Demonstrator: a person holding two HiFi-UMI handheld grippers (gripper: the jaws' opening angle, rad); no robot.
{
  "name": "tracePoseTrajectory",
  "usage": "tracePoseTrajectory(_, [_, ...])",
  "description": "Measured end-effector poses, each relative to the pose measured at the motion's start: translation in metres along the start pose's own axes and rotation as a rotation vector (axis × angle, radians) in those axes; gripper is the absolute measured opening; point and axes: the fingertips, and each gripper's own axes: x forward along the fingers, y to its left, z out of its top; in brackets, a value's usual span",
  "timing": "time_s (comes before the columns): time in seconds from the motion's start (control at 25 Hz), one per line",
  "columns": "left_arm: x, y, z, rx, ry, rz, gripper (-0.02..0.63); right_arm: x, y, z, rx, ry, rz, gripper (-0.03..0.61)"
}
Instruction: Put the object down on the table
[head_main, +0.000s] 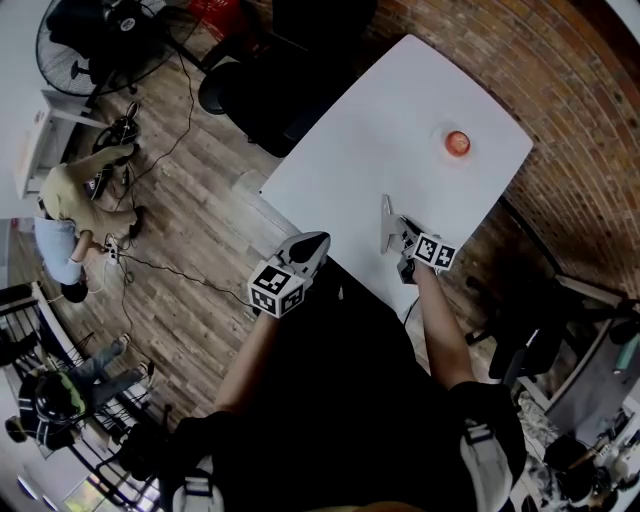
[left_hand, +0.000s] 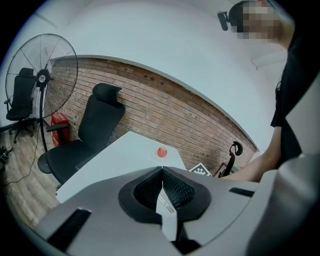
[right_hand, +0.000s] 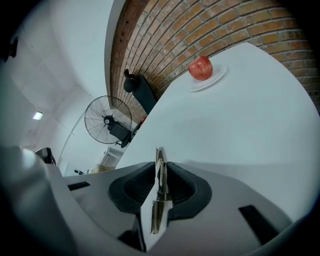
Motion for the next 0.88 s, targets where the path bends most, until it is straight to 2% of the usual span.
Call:
tracePoseTrajectory(0.16, [0.005, 0.008, 0.001, 0.004, 0.006, -0.021, 0.019, 0.001, 0.001, -0.001, -0.022, -0.02, 0.005, 0.075])
tracePoseTrajectory(0.68, [0.039, 0.032, 0.01, 0.044, 0.054, -0.172, 0.02, -0.014, -0.002, 0.022, -0.01, -0.161, -0.088, 0.081])
tracePoseTrajectory(0.88, [0.053, 0.032, 0.02, 0.069, 0.055, -0.236, 0.02, -0.023, 0.0, 0.028, -0.084, -0.203, -0.134, 0.06])
